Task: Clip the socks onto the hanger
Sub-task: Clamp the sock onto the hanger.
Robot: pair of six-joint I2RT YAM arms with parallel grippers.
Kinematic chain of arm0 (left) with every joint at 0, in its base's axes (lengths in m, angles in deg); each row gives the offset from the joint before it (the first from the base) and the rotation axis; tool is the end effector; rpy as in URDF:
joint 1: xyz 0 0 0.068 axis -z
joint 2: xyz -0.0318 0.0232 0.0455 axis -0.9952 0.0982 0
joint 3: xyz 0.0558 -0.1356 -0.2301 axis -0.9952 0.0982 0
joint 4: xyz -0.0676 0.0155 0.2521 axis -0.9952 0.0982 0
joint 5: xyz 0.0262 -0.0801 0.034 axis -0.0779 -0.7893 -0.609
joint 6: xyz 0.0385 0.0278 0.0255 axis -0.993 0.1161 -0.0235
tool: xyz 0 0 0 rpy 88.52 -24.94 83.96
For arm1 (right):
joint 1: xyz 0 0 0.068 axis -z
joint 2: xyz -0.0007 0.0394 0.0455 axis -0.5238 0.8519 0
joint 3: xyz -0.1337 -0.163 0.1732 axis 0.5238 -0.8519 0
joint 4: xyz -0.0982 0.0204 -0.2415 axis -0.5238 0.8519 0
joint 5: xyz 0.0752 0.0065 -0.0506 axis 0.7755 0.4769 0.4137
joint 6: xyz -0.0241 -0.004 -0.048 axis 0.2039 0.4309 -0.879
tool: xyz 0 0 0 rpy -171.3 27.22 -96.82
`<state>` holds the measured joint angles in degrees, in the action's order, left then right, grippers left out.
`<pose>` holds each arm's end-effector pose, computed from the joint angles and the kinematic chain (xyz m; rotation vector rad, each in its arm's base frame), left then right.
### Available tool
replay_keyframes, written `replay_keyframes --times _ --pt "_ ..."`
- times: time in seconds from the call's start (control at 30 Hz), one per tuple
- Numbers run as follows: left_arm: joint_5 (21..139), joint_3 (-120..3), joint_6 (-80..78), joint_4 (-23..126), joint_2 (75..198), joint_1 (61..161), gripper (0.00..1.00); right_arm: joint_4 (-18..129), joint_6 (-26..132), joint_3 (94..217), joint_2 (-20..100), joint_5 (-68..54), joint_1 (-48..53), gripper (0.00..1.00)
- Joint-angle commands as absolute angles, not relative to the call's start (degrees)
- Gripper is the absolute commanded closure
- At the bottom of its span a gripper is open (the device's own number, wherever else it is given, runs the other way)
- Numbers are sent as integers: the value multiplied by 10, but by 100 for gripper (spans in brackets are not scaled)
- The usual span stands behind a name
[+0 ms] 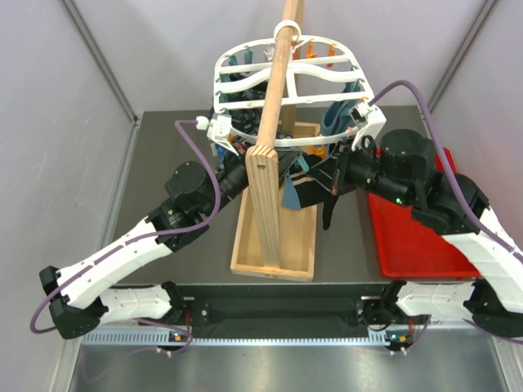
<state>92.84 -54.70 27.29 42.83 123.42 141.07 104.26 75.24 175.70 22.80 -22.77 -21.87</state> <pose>0.1354 -0.2012 0.4617 0.1346 1.4203 -1.3731 0.1127 0.1441 0.5004 -0.3181 1.9303 0.8560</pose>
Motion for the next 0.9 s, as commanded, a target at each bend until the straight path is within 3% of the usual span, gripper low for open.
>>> replay_keyframes --times 0.0,0.03,0.17,0.47,0.7,0.87 --pt "818 -532 250 520 1232 1430 96 1005 744 1776 217 -219 -226 100" --pt "823 -529 250 520 1230 1430 86 1001 744 1774 216 -214 -226 100" --pt "831 -527 251 521 1229 1430 71 1001 743 1776 216 -211 -226 100" --pt "852 -515 254 526 1212 1430 62 991 745 1764 210 -206 -226 100" --pt "865 -501 258 525 1199 1430 42 983 743 1756 215 -204 -226 97" --pt "876 -492 258 525 1183 1430 30 962 739 1739 211 -204 -226 88"
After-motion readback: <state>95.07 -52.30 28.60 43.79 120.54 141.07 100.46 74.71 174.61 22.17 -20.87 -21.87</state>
